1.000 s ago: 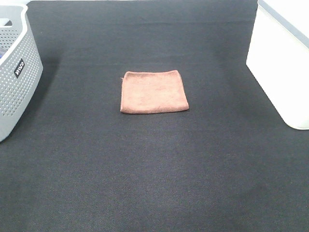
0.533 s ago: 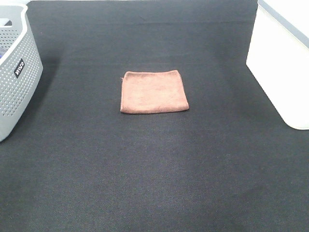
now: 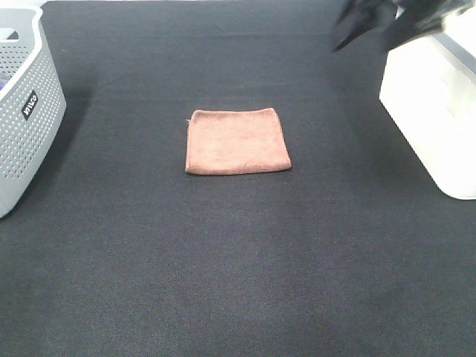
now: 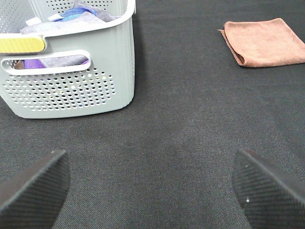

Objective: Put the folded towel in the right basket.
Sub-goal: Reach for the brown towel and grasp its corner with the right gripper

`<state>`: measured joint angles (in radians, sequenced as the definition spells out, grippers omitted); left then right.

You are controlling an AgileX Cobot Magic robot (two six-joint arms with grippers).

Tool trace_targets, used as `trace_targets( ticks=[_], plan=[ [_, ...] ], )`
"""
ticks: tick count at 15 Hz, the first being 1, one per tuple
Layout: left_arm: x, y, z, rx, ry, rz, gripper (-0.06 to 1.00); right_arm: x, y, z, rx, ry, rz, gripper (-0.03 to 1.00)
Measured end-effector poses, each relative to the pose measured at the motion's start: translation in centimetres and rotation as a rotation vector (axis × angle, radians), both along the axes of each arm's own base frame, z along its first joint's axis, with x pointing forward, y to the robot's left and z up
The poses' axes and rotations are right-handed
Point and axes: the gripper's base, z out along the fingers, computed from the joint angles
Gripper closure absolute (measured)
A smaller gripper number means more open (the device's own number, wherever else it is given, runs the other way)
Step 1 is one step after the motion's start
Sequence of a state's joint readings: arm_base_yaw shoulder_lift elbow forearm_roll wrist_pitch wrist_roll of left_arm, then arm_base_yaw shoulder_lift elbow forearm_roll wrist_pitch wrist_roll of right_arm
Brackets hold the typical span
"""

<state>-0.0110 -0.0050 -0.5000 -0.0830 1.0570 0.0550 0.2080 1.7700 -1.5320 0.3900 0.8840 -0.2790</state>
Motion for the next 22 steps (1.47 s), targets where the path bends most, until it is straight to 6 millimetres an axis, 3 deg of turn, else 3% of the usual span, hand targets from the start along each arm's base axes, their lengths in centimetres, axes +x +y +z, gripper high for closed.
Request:
trace_targets(
  ticks=[2, 6, 7, 11, 17, 22],
  plan=[
    [0.0, 0.0, 0.0, 0.000, 0.000, 0.000, 0.07, 2.9, 1.3, -3.4, 0.049, 0.095, 0.001, 0.24],
    [0.0, 0.0, 0.0, 0.000, 0.000, 0.000, 0.07, 6.9, 2.9, -8.6, 0.112, 0.232, 0.016, 0.24],
    [0.0, 0.0, 0.0, 0.000, 0.000, 0.000, 0.07, 6.9, 2.9, -8.6, 0.112, 0.232, 0.016, 0.24],
    [0.0, 0.0, 0.0, 0.000, 0.000, 0.000, 0.07, 9.7, 4.4, -13.1, 0.192, 0.364, 0.055, 0.24],
    [0.0, 0.0, 0.0, 0.000, 0.000, 0.000, 0.07, 12.5, 5.2, -18.5, 0.208, 0.400, 0.039, 0.24],
    [0.0, 0.0, 0.0, 0.000, 0.000, 0.000, 0.07, 12.8, 5.2, -20.1, 0.203, 0.407, 0.031, 0.24]
  ],
)
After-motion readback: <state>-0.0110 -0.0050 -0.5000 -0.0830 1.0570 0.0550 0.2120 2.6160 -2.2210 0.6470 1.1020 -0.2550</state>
